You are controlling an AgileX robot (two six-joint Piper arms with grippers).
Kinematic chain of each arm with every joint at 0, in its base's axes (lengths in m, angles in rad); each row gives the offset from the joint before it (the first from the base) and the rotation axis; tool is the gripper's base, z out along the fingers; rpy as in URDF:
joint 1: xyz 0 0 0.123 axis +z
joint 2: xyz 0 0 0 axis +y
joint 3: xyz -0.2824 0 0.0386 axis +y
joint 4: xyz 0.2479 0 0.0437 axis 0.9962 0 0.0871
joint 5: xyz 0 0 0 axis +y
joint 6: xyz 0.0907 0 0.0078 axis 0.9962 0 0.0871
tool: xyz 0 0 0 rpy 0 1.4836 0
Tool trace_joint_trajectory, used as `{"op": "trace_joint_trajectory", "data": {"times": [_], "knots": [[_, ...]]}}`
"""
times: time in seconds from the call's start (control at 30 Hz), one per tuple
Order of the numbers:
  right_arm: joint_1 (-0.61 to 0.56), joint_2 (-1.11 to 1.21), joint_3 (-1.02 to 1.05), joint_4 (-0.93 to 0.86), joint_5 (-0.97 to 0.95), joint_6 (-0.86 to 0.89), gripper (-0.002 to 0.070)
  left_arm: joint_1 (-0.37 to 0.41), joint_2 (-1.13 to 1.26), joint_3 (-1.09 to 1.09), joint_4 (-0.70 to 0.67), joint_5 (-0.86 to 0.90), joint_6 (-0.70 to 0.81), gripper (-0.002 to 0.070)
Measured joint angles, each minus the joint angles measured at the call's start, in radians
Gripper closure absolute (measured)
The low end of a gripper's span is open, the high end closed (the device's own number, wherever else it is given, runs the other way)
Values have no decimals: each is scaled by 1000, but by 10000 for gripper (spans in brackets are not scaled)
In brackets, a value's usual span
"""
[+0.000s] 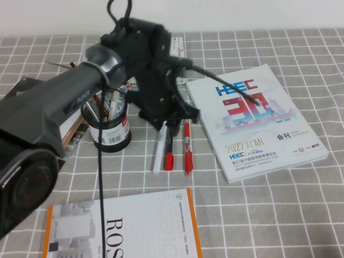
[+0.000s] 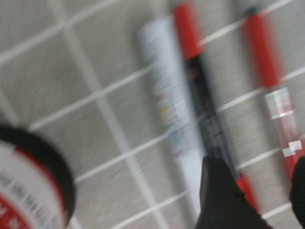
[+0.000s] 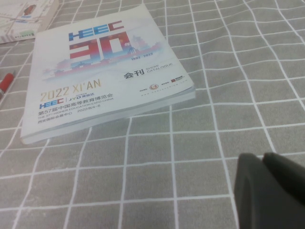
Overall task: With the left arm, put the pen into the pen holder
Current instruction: Pick up the pen on the table
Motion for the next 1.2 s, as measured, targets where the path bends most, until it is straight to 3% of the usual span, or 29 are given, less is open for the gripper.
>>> {"op": "trace_joint_trajectory", "data": {"times": [0.23, 0.73, 1.2], "knots": [[0, 0, 0, 0, 0, 0, 692, -50, 0, -40, 0, 5, 89, 395], [0, 0, 0, 0, 0, 0, 692, -52, 76, -44, 81, 7, 136, 394], [0, 0, 0, 0, 0, 0, 692, 12, 101, -46, 66, 7, 136, 394]]}}
